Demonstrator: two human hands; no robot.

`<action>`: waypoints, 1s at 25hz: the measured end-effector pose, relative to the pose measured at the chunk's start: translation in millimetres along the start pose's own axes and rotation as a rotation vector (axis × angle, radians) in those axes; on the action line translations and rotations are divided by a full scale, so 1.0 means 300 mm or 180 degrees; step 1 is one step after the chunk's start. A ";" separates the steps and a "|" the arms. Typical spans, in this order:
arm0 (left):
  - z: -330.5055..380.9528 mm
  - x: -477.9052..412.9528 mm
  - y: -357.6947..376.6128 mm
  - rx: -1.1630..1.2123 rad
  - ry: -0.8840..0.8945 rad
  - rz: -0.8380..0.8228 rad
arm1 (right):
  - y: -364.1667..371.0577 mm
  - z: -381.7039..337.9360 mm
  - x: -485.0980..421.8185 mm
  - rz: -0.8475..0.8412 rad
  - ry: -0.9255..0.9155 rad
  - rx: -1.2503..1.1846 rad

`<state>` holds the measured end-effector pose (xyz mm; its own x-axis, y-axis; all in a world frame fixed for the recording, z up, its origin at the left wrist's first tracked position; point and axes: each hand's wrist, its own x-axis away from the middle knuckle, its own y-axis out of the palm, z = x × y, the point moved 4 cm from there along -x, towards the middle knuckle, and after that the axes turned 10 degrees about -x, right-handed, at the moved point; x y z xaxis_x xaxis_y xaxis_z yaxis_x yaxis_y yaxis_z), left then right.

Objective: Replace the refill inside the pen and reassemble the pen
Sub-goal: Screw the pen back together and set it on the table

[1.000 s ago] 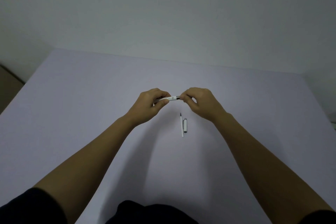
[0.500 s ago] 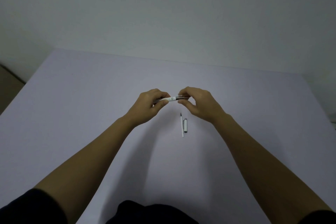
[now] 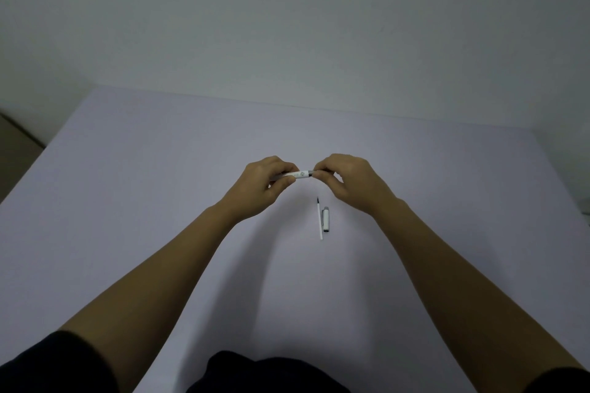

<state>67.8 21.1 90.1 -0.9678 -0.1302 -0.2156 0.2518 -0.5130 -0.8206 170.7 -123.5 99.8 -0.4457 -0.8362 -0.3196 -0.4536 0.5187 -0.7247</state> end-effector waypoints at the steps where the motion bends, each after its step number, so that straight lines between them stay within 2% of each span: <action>1: -0.001 0.001 0.000 0.0003 -0.0008 0.0009 | 0.000 0.000 -0.002 -0.0013 0.0026 -0.0024; 6: -0.005 0.002 0.001 -0.0057 0.0037 0.0056 | 0.010 -0.018 -0.008 0.0013 -0.0155 0.0056; 11: -0.021 0.007 0.018 -0.0098 -0.0004 0.0039 | 0.019 0.028 -0.015 -0.0107 0.0158 -0.0252; 14: -0.050 0.016 0.027 0.0039 -0.0232 0.0082 | 0.020 0.137 0.015 0.0473 0.1014 -0.0676; 16: -0.062 0.015 0.025 0.0119 -0.0352 0.0149 | 0.053 0.231 0.060 0.0683 0.1634 -0.0355; 19: -0.074 0.001 0.019 0.0199 -0.0460 0.0207 | 0.155 0.327 0.139 0.0487 0.2391 -0.0222; 25: -0.116 -0.019 0.022 0.0152 -0.0589 0.0148 | 0.303 0.390 0.201 0.0104 0.3160 -0.0107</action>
<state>75.2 48.2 67.5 -0.9404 -0.3061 -0.1480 0.3000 -0.5419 -0.7851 192.9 -147.6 -56.9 -0.8953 -0.3010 0.3283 -0.4445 0.5565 -0.7019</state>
